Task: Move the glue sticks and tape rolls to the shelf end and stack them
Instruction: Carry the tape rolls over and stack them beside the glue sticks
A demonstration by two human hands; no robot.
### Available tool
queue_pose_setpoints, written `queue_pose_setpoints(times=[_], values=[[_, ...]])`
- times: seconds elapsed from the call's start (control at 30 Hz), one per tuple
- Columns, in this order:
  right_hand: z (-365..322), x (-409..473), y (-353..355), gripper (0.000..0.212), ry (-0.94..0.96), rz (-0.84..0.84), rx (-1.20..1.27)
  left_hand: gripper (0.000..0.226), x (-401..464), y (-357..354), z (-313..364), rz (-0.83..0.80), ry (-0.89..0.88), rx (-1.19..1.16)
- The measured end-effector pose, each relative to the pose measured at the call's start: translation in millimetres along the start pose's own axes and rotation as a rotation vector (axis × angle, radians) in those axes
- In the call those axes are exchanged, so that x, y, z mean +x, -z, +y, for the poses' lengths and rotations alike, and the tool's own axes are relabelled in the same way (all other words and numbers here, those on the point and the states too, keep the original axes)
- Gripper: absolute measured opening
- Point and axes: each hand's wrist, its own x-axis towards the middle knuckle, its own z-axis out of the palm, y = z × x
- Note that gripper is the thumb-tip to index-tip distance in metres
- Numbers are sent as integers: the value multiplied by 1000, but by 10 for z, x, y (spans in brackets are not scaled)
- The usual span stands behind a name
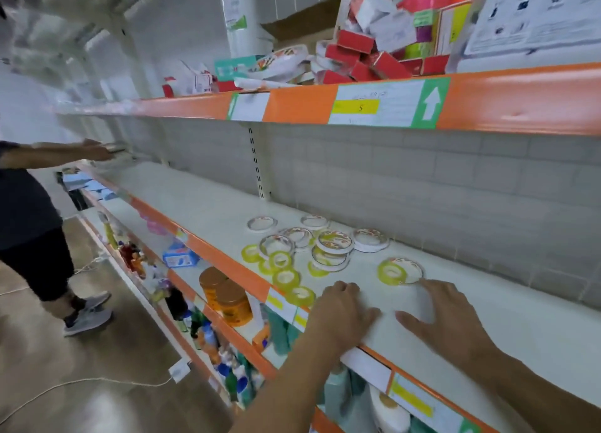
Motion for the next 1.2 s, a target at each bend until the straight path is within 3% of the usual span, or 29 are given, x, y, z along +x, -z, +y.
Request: queue_pose_setpoints(times=[0.13,0.27,0.43,0.63,0.7,0.83,0.97,1.03,1.13,1.2], values=[[-33,78,-99,79,-80,67,-42,63,372,-102,-3,63,-179,152],[-54,229,-128,89,-69,149,-60,70,672,-215,104,47,-281,159],[32,452,-102,132,-63,-28,-97,62,945,-407,129,47,-363,133],[73,484,-153,110,3,-19,-193,92,1131,-555,73,40,-378,93],[93,501,-189,105,6,60,-167,87,1160,-557,67,128,-392,88],[148,530,-250,91,-10,184,-103,56,1088,-655,39,452,-421,31],[91,512,-258,77,-51,347,-244,53,973,-501,-9,479,-336,76],[82,507,-265,83,-74,395,-268,54,938,-452,-83,443,-284,111],[118,502,-260,111,-77,212,-157,55,877,-489,-170,420,-249,182],[118,512,-234,114,-44,61,-138,53,838,-517,-165,432,-258,247]])
